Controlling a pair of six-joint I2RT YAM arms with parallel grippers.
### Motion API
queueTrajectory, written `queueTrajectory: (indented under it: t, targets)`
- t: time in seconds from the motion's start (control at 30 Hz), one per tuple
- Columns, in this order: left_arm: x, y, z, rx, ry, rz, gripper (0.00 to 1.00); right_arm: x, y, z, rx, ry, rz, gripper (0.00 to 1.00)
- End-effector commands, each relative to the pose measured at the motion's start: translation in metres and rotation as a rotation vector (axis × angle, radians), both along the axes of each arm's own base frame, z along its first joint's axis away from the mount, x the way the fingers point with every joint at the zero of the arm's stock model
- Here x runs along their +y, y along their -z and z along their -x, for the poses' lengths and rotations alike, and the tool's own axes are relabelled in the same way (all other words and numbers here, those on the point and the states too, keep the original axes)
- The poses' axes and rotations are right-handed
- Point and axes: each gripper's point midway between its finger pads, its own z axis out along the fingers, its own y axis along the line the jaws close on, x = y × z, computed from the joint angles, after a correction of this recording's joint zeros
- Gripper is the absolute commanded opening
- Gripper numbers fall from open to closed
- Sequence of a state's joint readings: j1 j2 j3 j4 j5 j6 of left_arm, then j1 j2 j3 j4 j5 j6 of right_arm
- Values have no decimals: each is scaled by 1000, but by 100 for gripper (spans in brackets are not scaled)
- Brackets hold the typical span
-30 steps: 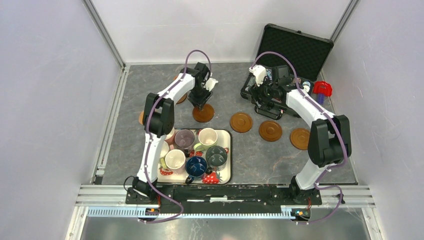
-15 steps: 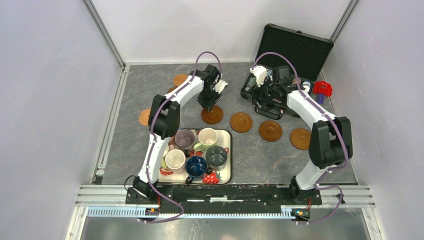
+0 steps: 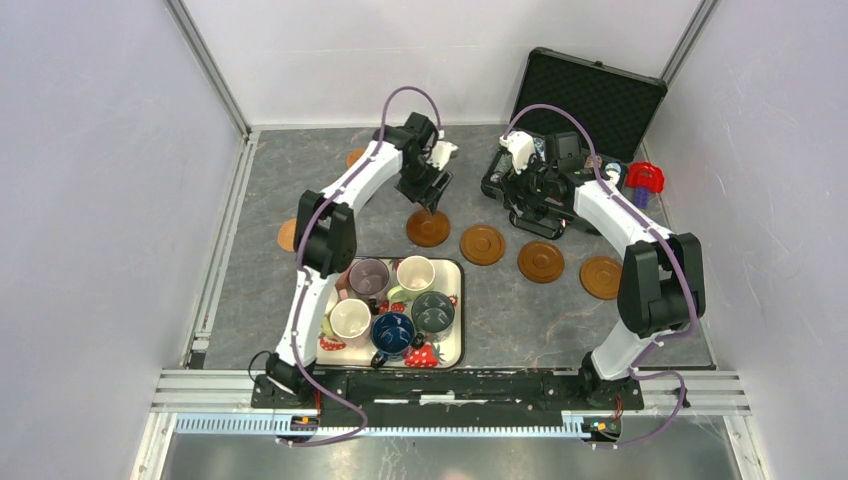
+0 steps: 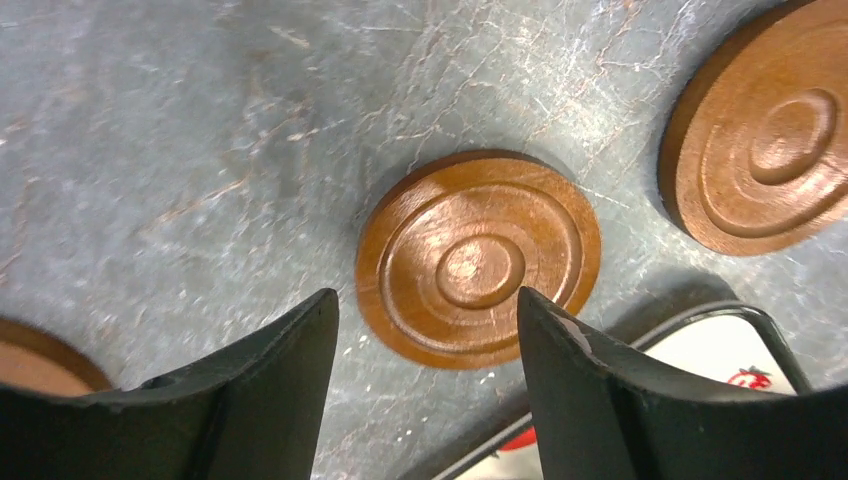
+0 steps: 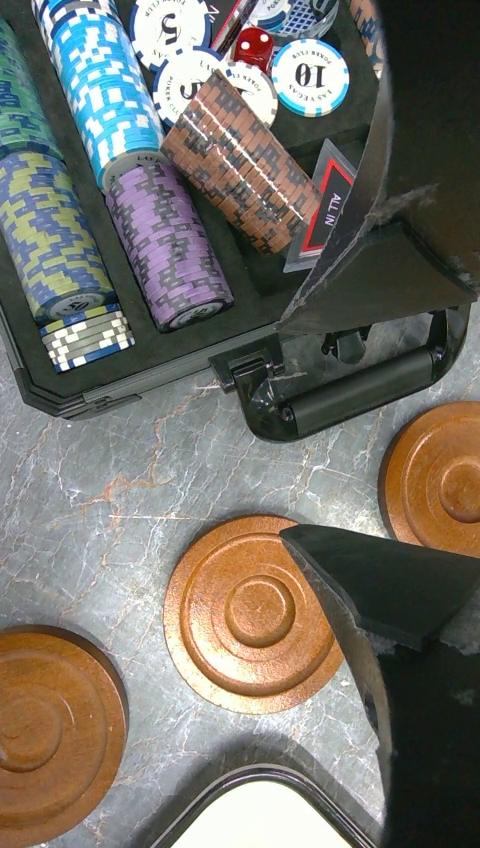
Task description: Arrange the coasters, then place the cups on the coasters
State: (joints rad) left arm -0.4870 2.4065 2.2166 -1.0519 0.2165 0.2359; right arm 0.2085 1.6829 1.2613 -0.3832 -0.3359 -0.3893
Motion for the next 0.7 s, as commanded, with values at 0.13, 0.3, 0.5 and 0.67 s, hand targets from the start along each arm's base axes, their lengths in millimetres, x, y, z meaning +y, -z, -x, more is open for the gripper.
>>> queueTrajectory:
  t: [0.13,0.3,0.5,0.67]
  targets:
    - [98,-84,-57,-126,-291,132,73,1,-17,-2,-44,-5,-15,76]
    - [171,-72,-88,-152,-450,84,72,0,-18,-1,-45,-8,-13,76]
    - [223,-46,-107,-185,-548,-18,70,1,-16,0,-38,-10,-16,76]
    - [235,-21,-110,-153,-576,-41,70,1,-16,-2,-38,-10,-15,76]
